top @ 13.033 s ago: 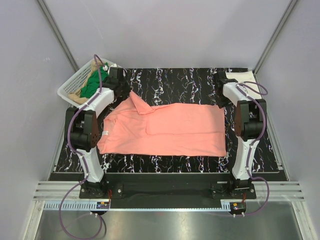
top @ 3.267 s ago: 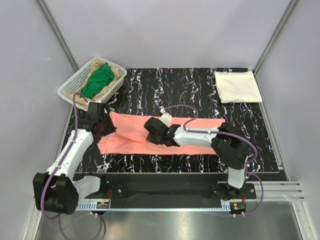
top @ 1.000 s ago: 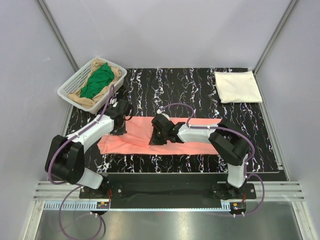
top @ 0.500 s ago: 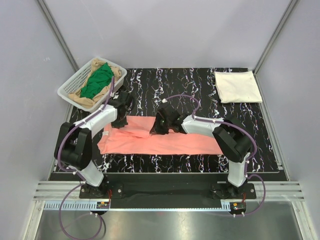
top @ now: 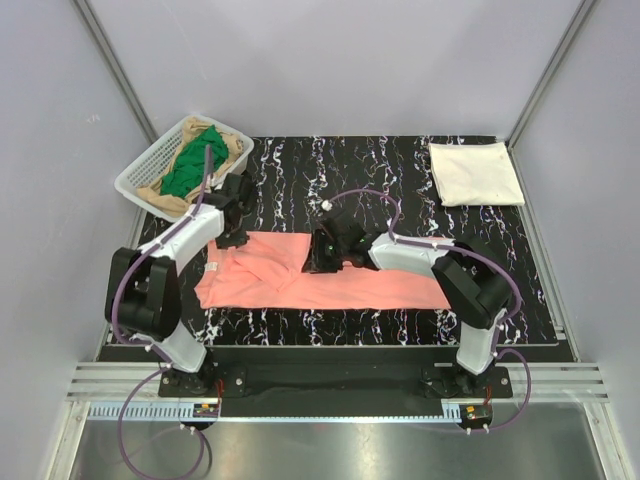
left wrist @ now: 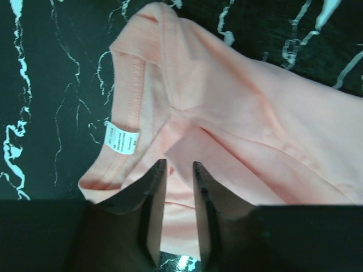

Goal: Fold and stack the t-shirts
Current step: Fold the tshirt

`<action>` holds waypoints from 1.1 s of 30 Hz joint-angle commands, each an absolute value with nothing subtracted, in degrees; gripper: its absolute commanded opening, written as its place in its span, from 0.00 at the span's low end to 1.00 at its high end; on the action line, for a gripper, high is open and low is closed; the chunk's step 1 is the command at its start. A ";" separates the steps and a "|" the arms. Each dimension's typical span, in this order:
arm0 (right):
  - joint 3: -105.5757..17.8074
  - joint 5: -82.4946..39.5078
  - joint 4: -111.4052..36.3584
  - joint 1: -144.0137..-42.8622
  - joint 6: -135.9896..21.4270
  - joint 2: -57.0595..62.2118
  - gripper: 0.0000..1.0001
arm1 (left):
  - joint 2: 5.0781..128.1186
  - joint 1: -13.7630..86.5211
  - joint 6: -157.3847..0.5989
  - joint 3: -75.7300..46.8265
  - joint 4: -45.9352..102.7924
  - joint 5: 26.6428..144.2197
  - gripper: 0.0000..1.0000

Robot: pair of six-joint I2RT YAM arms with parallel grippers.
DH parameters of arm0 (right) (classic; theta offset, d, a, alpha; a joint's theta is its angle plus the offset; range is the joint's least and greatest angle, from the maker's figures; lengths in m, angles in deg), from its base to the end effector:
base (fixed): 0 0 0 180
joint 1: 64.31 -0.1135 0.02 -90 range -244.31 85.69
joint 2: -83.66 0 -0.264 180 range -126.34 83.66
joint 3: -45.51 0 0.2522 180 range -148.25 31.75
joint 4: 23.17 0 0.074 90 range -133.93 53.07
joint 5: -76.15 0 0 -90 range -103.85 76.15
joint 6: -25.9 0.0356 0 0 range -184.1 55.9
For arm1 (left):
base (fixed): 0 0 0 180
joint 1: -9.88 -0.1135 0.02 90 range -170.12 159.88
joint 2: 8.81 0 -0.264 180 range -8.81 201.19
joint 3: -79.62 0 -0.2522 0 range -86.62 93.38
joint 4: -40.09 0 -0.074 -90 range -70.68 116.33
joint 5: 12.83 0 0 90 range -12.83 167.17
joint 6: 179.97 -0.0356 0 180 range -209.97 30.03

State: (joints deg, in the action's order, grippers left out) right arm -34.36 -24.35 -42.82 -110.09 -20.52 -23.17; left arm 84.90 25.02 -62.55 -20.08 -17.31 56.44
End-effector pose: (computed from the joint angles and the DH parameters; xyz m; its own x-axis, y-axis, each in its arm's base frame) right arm 0.2716 0.2884 0.1726 -0.9131 0.0336 -0.4064 -0.2243 0.7908 0.5695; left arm 0.3099 -0.0708 0.2171 -0.8700 -0.2108 -0.4457 -0.3027 0.9419 0.1454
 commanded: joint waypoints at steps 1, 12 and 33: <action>-32.50 -25.46 -42.29 -111.68 -29.45 -18.56 0.38 | 78.65 25.17 -62.99 -21.13 -15.43 61.34 0.32; -41.90 -7.09 -43.08 -125.04 -53.87 -24.97 0.39 | 69.41 9.99 -62.20 -30.80 -7.53 84.70 0.48; -49.38 -3.31 -43.08 -130.14 -62.16 -35.26 0.42 | 73.19 7.24 -60.00 -35.91 -1.01 87.19 0.52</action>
State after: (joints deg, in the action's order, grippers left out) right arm -47.43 -4.36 -44.06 -129.41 -60.76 -34.69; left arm 73.21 7.27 -60.76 -35.68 -3.52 87.58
